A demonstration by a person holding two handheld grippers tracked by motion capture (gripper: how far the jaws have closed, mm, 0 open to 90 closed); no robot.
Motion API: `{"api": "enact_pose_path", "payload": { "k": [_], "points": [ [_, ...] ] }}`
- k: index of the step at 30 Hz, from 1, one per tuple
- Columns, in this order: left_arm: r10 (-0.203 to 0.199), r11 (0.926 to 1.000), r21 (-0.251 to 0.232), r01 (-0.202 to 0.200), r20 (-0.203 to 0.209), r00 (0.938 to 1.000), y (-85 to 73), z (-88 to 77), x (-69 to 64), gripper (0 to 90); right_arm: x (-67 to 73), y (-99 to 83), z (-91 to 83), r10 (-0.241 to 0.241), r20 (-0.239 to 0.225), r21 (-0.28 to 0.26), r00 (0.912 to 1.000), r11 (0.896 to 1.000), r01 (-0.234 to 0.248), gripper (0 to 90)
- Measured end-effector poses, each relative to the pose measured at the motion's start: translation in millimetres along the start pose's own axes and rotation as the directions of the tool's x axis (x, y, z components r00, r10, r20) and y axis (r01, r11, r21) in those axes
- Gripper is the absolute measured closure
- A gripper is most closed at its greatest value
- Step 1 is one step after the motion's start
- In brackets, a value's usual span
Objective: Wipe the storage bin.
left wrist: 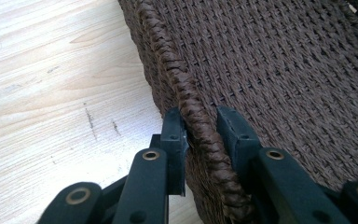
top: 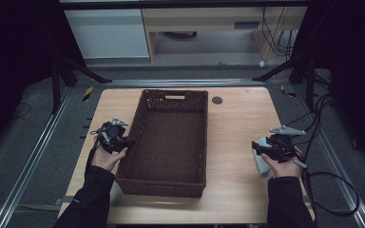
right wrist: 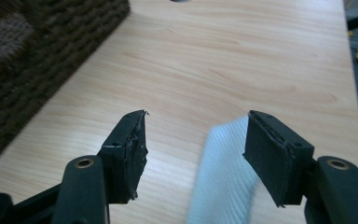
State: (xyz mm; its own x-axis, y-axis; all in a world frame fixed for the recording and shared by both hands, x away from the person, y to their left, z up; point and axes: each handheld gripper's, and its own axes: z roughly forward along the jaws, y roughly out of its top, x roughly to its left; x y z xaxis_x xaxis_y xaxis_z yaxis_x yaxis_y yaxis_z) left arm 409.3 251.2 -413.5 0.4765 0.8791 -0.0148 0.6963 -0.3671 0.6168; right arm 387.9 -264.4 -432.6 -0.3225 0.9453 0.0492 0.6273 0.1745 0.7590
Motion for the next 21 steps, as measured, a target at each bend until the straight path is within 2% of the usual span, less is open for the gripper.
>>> {"api": "enact_pose_path", "payload": {
  "k": [9, 14, 17, 21],
  "points": [
    [-0.008, 1.0, -0.001, 0.008, 0.015, 0.9999, -0.3, 0.4, 1.2, 72.3, -13.6, -27.5, 4.9, 0.022, 0.041, 0.057, 0.9989, 0.998, -0.025, 38.7],
    [-0.008, 1.0, 0.0, 0.008, 0.016, 0.9998, -0.2, 0.5, 1.0, 72.3, -18.1, -37.5, 12.2, 0.02, 0.046, 0.083, 0.9987, 0.996, -0.024, 40.1],
    [-0.008, 1.0, 0.0, 0.008, 0.014, 0.9999, -0.2, 0.5, 0.8, 72.3, -18.3, -40.2, 15.9, 0.012, 0.038, 0.095, 0.9992, 0.995, -0.016, 43.9],
    [-0.006, 1.0, 0.0, 0.006, 0.012, 0.9999, -0.1, 0.5, 0.6, 72.4, -16.2, -41.5, 19.5, -0.005, 0.033, 0.122, 0.9994, 0.993, 0.001, 53.2]
  ]
}}
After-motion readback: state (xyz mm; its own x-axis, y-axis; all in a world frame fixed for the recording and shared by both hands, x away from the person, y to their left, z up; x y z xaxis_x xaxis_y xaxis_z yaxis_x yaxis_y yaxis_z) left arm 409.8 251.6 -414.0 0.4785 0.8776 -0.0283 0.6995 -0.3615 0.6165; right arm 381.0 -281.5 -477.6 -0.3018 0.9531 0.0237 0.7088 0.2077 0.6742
